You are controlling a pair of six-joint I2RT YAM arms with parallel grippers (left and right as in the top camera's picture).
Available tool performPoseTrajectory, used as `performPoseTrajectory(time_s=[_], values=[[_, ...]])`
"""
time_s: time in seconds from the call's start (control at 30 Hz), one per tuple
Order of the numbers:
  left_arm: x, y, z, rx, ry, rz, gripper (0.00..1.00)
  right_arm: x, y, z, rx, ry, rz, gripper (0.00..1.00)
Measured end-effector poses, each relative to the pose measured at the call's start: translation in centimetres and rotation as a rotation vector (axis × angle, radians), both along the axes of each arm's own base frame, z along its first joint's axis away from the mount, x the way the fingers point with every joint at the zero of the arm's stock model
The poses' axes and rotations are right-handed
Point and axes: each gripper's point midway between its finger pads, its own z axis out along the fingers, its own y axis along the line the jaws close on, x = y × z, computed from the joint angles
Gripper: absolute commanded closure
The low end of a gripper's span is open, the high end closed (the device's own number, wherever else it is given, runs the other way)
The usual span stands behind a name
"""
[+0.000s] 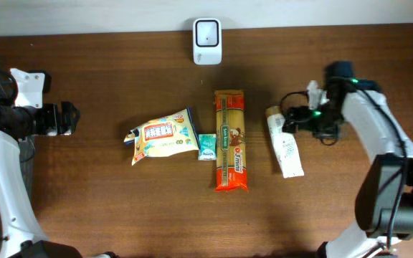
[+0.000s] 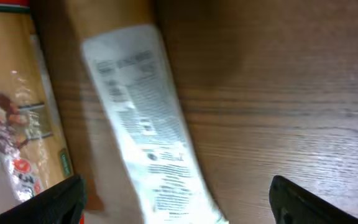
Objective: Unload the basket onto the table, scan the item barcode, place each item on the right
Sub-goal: 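Grasp the white tube with the right gripper, then lift the white tube and hold its barcode over the scanner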
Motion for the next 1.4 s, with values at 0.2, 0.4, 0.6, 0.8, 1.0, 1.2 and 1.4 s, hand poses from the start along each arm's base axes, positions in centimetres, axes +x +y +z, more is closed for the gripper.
performPoseTrajectory(time_s=[0.2, 0.4, 0.6, 0.8, 1.0, 1.2, 1.4], values=[[0.0, 0.0, 0.0, 0.001, 0.0, 0.0, 0.01, -3.6, -0.2, -5.2, 0.297, 0.066, -0.074, 0.3], [0.0, 0.0, 0.0, 0.0, 0.0, 0.0, 0.01, -4.8, 2.1, -6.4, 0.437, 0.028, -0.059, 0.68], [0.0, 0.0, 0.0, 0.0, 0.0, 0.0, 0.01, -5.0, 4.0, -6.6, 0.571, -0.059, -0.087, 0.96], [0.0, 0.0, 0.0, 0.0, 0.0, 0.0, 0.01, -4.5, 4.0, -4.6, 0.568, 0.035, -0.125, 0.96], [0.0, 0.0, 0.0, 0.0, 0.0, 0.0, 0.01, -0.1, 7.2, 8.0, 0.446, -0.149, 0.186, 0.96], [0.0, 0.0, 0.0, 0.0, 0.0, 0.0, 0.01, -1.5, 16.4, 14.8, 0.5, -0.305, 0.533, 0.96], [0.0, 0.0, 0.0, 0.0, 0.0, 0.0, 0.01, -2.1, 18.2, 15.9, 0.578, -0.331, 0.589, 0.96]])
